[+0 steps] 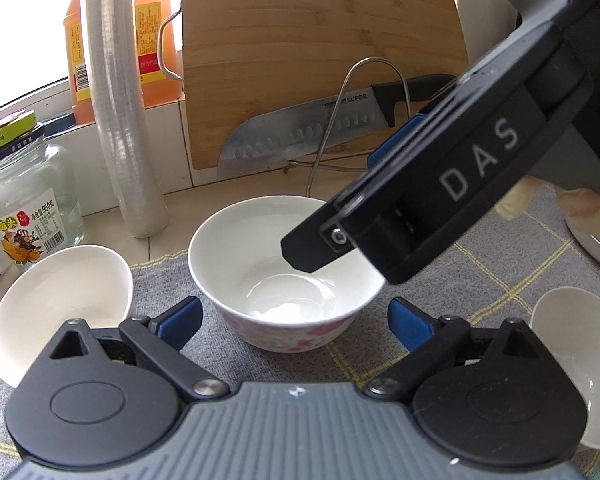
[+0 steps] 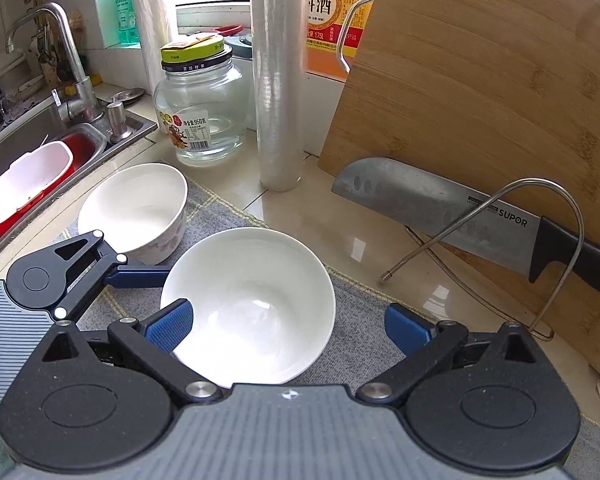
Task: Organize plates and bowls
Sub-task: 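Lift the plain white bowl with the right tool toward the pink-flower bowl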
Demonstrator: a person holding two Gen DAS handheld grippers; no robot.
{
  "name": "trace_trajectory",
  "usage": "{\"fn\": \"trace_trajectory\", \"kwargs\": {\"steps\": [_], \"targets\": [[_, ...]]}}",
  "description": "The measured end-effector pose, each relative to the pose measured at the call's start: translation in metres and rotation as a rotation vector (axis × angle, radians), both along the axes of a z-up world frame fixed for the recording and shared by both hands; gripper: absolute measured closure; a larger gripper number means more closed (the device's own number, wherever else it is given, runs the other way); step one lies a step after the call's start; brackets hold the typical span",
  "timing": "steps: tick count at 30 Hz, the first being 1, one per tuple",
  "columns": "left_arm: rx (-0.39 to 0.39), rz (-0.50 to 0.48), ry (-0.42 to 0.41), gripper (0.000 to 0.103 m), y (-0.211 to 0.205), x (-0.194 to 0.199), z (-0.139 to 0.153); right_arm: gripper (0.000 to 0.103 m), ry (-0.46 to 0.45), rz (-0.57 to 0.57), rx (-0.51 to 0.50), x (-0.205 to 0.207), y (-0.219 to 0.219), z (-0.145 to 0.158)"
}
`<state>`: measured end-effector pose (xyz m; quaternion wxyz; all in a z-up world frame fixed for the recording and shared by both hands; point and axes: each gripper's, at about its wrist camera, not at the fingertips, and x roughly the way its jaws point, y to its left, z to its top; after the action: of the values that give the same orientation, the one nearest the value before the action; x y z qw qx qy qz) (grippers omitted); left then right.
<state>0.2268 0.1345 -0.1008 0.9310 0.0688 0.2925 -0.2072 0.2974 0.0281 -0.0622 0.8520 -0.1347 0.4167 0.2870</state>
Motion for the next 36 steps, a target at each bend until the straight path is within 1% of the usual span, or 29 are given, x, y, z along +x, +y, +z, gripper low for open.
{"fn": "trace_trajectory", "kwargs": {"steps": [2,4,9,14,17,22,31,36], "targets": [[-0.003,-0.004,0.005,0.006,0.000,0.001,0.000,0.000,0.004,0.003,0.004,0.005,0.001,-0.003],[-0.007,-0.010,0.008,0.009,0.000,0.003,0.000,0.000,0.018,0.006,0.020,0.009,0.000,-0.005],[-0.007,-0.011,0.018,0.011,0.001,0.007,0.001,0.001,0.030,0.005,0.044,0.020,0.001,-0.011],[-0.005,-0.009,0.019,0.012,0.002,0.008,0.001,0.002,0.043,0.001,0.073,0.026,-0.001,-0.012],[-0.013,-0.008,0.019,0.012,0.003,0.009,0.002,0.004,0.053,0.013,0.086,0.027,-0.001,-0.013],[-0.020,-0.004,0.017,0.012,0.004,0.010,0.002,0.014,0.082,0.030,0.078,0.030,0.001,-0.020],[0.000,-0.005,0.003,0.012,0.002,0.007,0.003,0.017,0.115,0.070,0.105,0.031,0.007,-0.021],[0.004,-0.006,-0.001,0.012,0.002,0.005,0.003,0.017,0.117,0.073,0.099,0.031,0.008,-0.022]]}}
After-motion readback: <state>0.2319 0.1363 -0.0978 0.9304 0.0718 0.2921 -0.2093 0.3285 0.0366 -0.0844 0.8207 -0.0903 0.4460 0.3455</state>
